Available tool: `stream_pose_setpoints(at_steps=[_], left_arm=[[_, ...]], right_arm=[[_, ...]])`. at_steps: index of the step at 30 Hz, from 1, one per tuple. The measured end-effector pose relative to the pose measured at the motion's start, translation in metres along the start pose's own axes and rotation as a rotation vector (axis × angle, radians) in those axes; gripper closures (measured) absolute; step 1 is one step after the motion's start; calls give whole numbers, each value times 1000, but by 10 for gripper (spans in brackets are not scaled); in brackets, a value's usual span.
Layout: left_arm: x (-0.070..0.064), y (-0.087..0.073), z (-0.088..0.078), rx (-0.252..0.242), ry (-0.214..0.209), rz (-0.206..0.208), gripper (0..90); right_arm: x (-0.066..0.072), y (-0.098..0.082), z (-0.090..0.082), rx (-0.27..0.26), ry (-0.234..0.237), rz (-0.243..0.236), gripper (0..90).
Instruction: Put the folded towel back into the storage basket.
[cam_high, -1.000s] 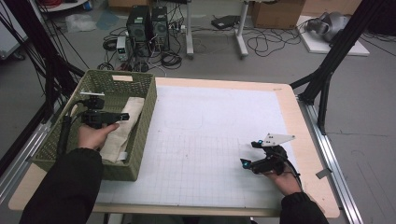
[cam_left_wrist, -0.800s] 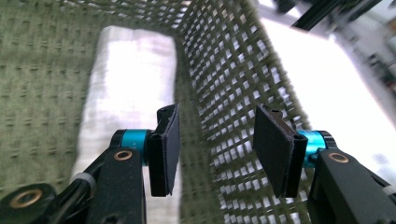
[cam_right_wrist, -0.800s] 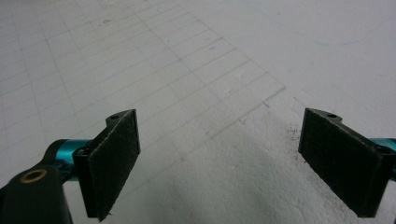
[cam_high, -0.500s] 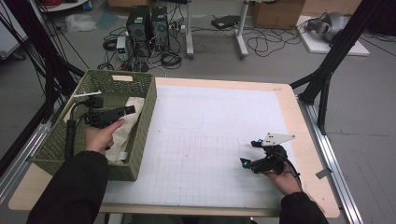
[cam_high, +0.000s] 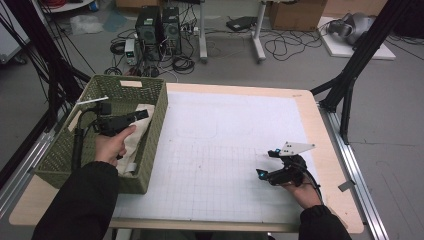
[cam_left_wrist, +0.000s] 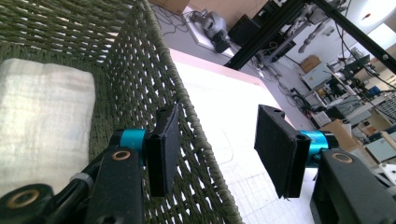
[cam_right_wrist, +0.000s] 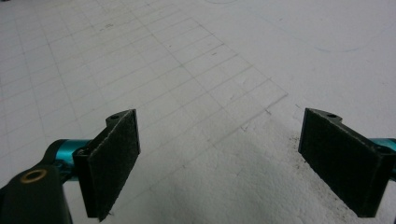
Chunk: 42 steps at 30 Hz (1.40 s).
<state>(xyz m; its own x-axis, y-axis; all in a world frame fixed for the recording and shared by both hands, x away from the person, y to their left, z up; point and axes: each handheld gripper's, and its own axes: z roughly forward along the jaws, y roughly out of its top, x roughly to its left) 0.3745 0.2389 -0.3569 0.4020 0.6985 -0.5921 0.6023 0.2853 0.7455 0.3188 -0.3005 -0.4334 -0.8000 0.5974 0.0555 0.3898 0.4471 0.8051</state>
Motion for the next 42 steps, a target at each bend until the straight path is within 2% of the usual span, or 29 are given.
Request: stream_pose_setpoints(at_steps=[26, 32, 36, 42], left_arm=[[-12, 4, 4, 10, -51, 13, 475], [-25, 2, 11, 13, -73, 37, 467], [-34, 1, 17, 8, -72, 55, 468], [-46, -3, 26, 28, -75, 83, 467]], right_arm=[[0, 1, 1, 9, -1, 3, 119], [0, 2, 3, 7, 0, -3, 119], [0, 2, 2, 7, 1, -5, 119], [0, 2, 1, 4, 1, -7, 119]])
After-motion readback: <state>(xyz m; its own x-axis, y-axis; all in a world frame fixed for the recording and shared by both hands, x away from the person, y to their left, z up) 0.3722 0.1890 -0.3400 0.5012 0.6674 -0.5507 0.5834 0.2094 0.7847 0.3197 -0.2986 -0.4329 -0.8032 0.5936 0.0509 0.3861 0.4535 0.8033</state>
